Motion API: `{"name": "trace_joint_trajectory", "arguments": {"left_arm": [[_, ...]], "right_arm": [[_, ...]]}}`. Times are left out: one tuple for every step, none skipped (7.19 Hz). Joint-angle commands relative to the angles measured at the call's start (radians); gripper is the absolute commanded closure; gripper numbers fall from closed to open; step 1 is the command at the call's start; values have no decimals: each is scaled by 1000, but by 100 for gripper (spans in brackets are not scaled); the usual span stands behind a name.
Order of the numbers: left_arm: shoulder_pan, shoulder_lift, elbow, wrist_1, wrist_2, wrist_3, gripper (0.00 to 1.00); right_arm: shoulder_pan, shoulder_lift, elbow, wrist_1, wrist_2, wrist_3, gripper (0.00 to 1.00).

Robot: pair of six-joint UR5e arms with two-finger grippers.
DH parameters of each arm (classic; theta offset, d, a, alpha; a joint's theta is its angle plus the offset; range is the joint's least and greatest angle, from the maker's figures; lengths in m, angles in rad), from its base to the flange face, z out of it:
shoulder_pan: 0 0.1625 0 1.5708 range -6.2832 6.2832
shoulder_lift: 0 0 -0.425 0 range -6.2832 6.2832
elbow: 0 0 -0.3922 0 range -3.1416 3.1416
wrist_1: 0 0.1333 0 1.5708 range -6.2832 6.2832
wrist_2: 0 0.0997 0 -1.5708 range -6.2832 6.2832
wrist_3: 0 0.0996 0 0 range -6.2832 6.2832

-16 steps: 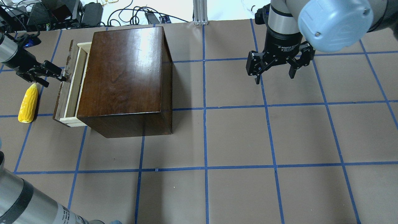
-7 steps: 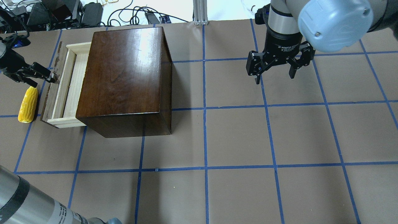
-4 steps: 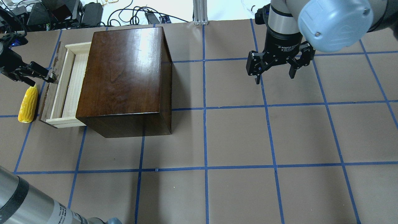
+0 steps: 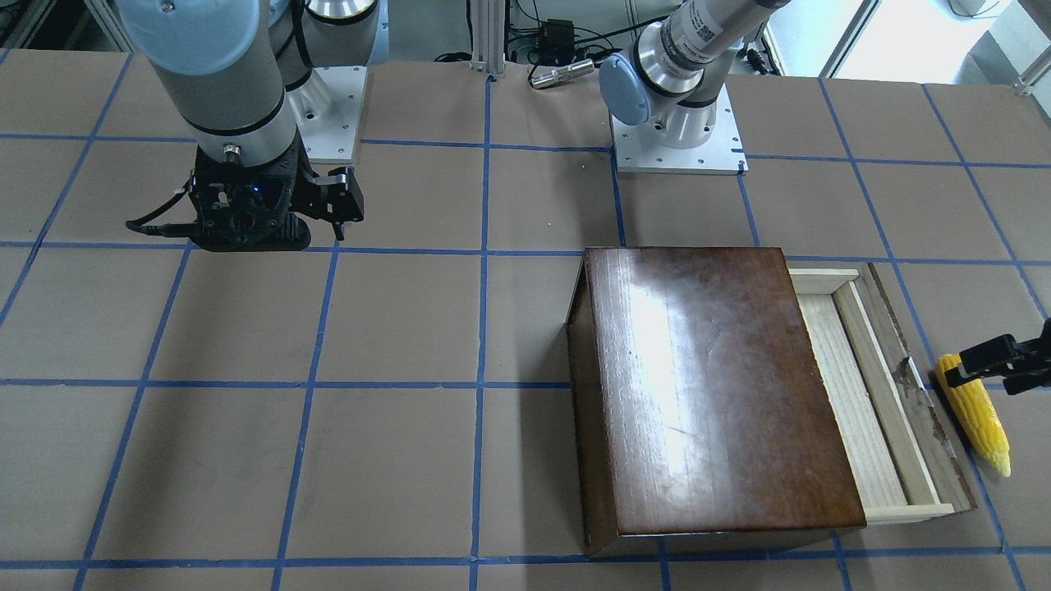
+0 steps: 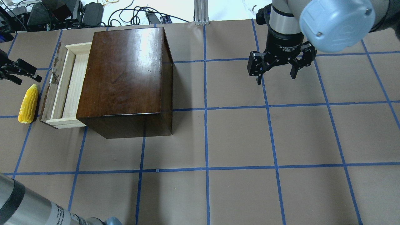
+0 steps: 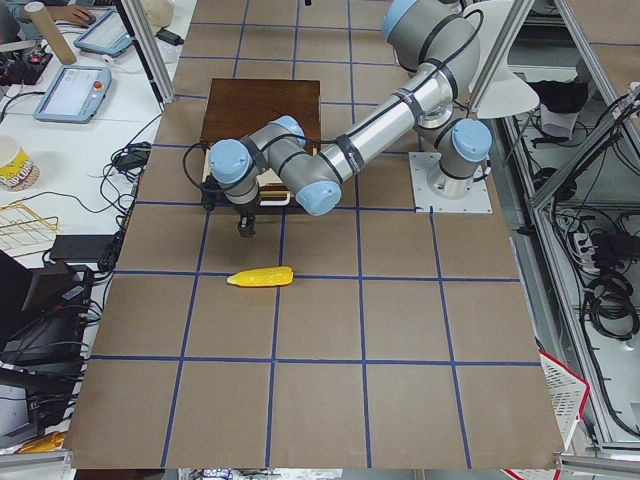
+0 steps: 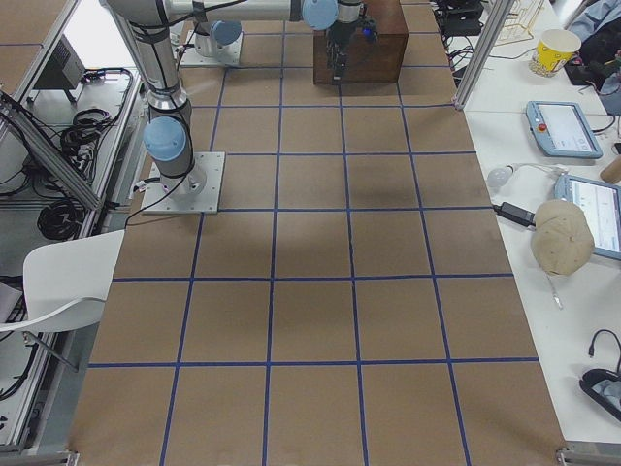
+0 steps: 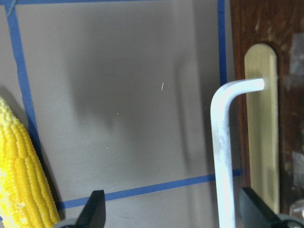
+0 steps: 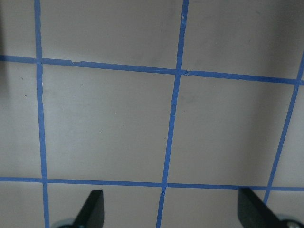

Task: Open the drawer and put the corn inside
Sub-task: 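Release the handle and move the left gripper over the yellow corn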

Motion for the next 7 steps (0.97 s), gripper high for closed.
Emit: {"name": "trace_joint_trajectory", "arguments": {"left_arm": [[55,-19,4,7,47,-1,0],[61,-32,-3,40,53,-10,0],[61,-51,-11,69,54,-13,0],[61,-66,-14,73,79,-33,0],[61,-77,-17,89,114,-53,0],[61,-92,-20,103,116,-53,0],[61,-104,-22,109,116,-53,0]], "right_arm": [[0,0,0,0,-1,0,0],[0,0,0,0,-1,0,0],[0,0,0,0,-1,0,0],[0,0,0,0,-1,0,0],[0,0,0,0,-1,0,0],[0,0,0,0,-1,0,0],[0,0,0,0,-1,0,0]]}}
